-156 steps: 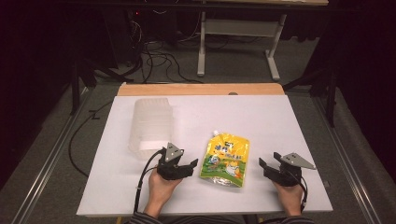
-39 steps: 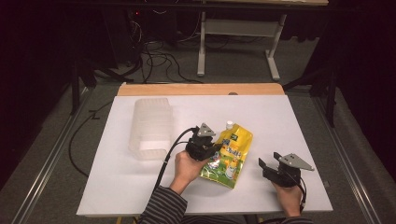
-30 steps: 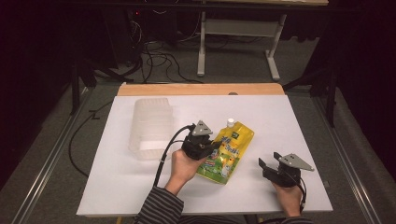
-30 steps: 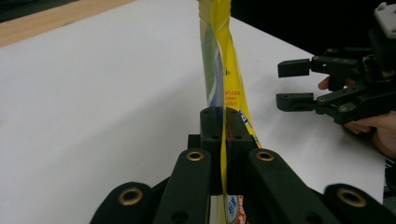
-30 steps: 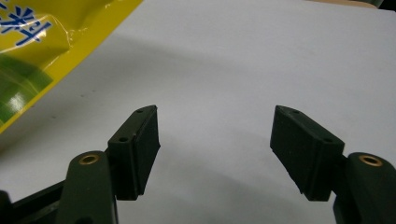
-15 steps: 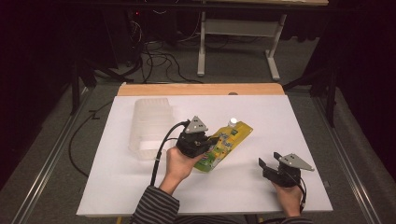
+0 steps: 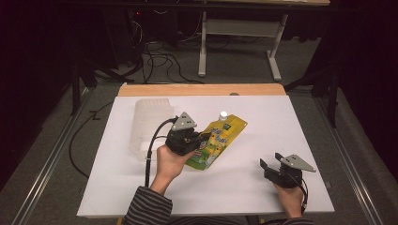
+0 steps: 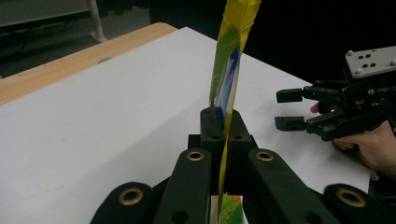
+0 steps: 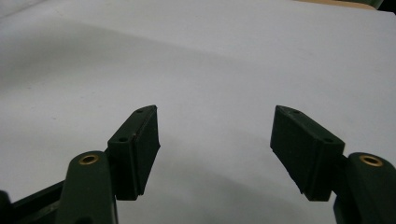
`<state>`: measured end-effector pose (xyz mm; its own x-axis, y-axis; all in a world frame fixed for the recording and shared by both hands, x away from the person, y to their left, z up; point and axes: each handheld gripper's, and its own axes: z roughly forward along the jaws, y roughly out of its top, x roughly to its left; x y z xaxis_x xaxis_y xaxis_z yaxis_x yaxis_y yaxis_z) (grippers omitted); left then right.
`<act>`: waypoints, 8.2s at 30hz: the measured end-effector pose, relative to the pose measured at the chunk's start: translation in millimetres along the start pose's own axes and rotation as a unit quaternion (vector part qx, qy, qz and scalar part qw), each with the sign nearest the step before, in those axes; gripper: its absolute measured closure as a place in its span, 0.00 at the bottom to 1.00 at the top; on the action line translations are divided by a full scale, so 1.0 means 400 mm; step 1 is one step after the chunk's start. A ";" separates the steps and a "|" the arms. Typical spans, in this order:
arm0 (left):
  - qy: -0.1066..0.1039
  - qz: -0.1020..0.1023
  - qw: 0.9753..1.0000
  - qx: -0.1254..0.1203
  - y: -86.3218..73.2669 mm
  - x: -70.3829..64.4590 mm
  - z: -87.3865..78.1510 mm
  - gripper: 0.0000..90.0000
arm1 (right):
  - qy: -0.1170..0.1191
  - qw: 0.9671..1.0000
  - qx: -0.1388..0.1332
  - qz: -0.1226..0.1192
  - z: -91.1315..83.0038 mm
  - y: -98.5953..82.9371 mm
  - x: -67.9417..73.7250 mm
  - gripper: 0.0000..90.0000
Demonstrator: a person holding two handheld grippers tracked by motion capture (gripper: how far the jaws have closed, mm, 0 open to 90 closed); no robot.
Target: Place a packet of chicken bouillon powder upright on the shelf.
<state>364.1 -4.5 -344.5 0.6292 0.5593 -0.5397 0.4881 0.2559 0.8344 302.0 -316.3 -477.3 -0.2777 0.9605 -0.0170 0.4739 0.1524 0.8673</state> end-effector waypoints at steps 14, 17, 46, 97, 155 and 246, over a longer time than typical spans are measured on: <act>0.012 -0.002 0.999 -0.035 0.053 0.028 -0.068 1.00 | 0.000 1.000 0.004 0.000 0.002 0.001 0.001 0.37; 0.015 -0.003 0.999 -0.042 0.064 0.037 -0.082 1.00 | -0.001 1.000 0.005 0.000 0.002 0.001 0.001 0.37; 0.068 -0.002 0.988 -0.136 0.182 0.113 -0.236 1.00 | -0.001 1.000 0.002 -0.001 0.001 0.000 0.000 0.37; 0.159 0.043 0.982 -0.093 0.098 0.298 -0.141 0.99 | 0.000 1.000 0.004 -0.002 0.001 0.000 0.002 0.37; 0.208 0.010 0.978 -0.015 0.052 0.337 -0.192 0.98 | -0.002 1.000 -0.002 -0.005 0.000 0.000 0.004 0.37; 0.212 -0.003 0.965 -0.152 -0.022 0.323 -0.384 0.48 | -0.004 1.000 0.001 -0.010 0.000 0.000 0.005 0.37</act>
<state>348.1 186.7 -404.5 0.2909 0.8129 -0.5046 0.2501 0.4444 0.8602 301.6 -314.2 -477.5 -0.2796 0.9594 -0.0378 0.4697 0.1710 0.8661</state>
